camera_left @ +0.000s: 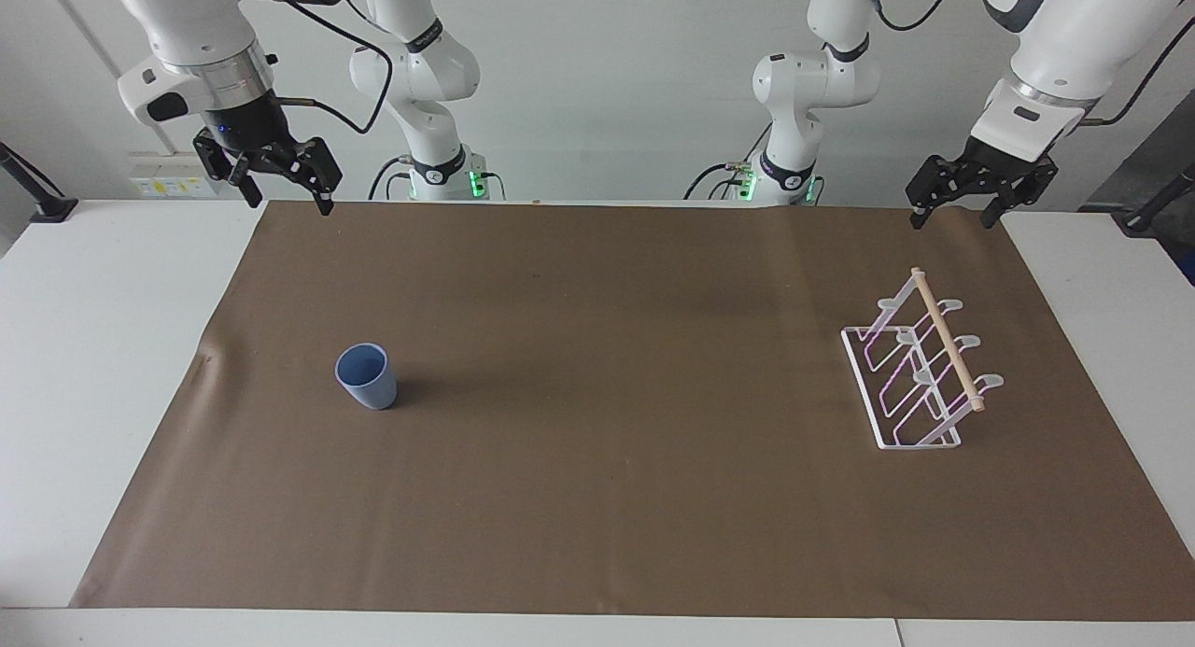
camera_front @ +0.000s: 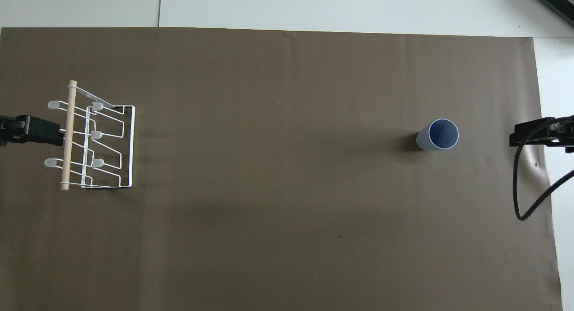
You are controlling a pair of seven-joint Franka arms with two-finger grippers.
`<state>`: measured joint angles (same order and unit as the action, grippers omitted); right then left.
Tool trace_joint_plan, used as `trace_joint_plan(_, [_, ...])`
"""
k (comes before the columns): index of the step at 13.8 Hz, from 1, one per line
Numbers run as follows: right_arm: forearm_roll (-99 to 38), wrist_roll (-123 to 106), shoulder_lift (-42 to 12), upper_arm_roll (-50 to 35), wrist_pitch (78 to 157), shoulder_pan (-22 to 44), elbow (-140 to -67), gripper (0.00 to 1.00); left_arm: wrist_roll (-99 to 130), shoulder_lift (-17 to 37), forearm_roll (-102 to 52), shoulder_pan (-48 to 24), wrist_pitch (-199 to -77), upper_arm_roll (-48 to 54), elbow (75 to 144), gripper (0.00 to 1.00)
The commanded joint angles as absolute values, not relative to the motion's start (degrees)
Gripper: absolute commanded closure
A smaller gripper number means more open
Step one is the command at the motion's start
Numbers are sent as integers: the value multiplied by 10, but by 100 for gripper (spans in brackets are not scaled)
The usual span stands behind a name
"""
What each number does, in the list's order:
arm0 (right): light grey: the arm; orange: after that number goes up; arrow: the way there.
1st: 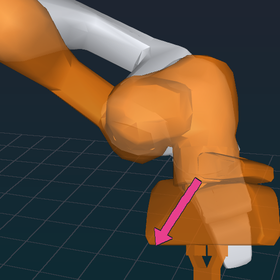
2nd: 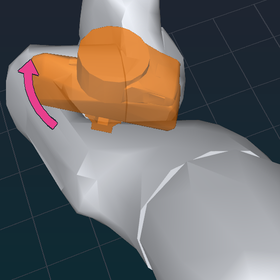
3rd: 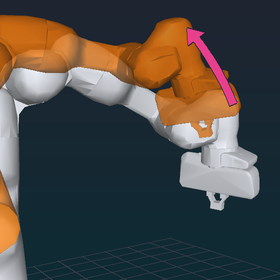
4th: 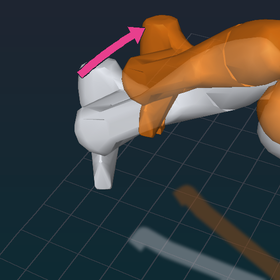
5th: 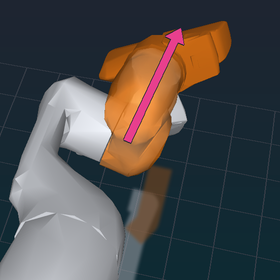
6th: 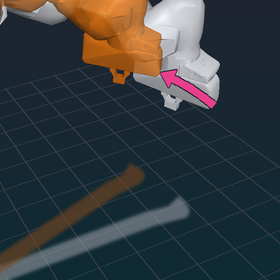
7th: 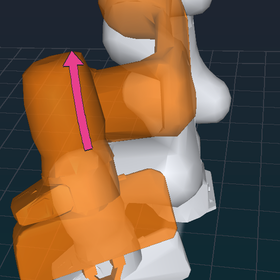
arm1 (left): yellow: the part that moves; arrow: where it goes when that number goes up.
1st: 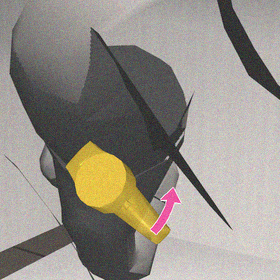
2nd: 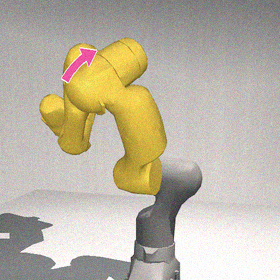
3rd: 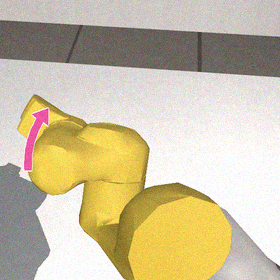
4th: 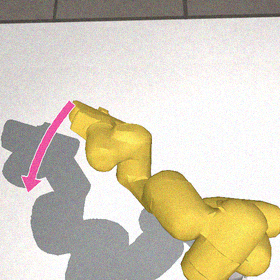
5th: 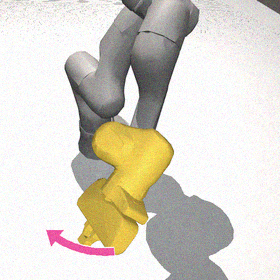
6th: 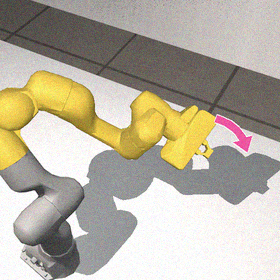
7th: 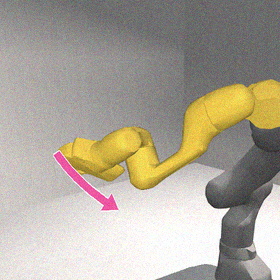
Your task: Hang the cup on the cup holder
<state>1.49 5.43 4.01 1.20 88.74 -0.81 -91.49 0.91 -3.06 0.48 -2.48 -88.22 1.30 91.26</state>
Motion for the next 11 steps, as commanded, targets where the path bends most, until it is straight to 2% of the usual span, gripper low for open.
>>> trace_joint_plan(1, [9, 69, 43, 10, 879, -11, -917, 0, 2, -41, 14, -20, -889, 17, 924, 0])
trace_joint_plan(11, [8, 65, 42, 15, 889, -7, -921, 0, 6, -41, 14, -19, -887, 16, 924, 0])
